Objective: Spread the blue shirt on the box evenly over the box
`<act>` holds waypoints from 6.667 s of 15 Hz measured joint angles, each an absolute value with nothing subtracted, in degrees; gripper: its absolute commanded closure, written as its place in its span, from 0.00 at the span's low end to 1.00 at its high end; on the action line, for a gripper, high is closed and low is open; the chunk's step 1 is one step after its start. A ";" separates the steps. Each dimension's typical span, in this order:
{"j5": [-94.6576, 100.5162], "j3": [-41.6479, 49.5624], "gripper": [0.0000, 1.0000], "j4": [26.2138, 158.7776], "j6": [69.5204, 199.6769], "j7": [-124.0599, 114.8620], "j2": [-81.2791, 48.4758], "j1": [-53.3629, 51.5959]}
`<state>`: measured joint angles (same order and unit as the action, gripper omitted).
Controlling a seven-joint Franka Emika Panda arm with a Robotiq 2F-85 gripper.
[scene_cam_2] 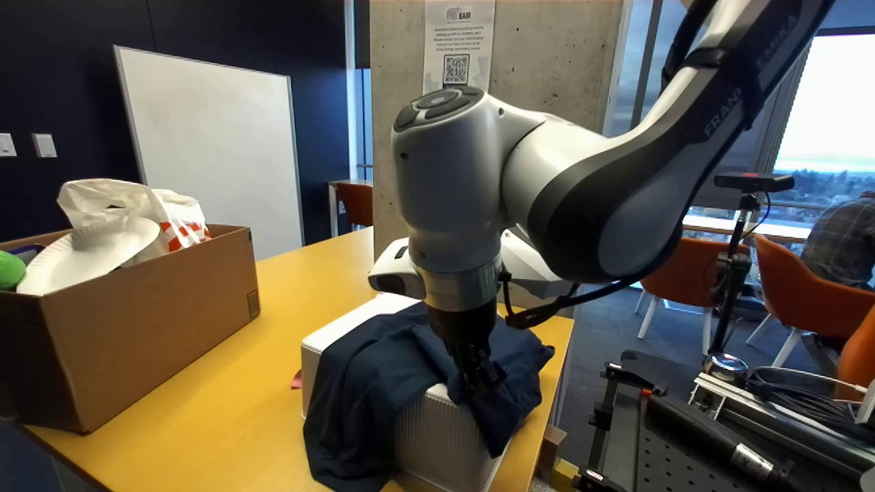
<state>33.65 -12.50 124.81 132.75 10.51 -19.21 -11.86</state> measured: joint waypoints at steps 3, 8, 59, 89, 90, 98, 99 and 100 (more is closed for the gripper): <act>32.27 -12.48 0.52 123.14 132.73 11.57 -20.90 -12.13; 31.79 -11.46 0.16 122.44 130.26 12.39 -20.21 -11.89; 5.30 -9.28 0.80 38.98 97.55 90.11 -70.37 0.37; 8.63 -2.50 0.99 27.86 94.15 85.49 -74.01 0.73; 9.42 -1.86 0.99 27.66 95.25 84.88 -74.02 0.65; 19.26 6.91 0.99 27.64 108.16 77.81 -76.41 -2.33; 20.13 7.96 0.99 27.64 109.02 76.87 -76.84 -2.82; 20.81 8.92 0.99 27.24 109.21 76.13 -77.41 -3.26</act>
<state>20.81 8.92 27.24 109.21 76.13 -77.41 -3.26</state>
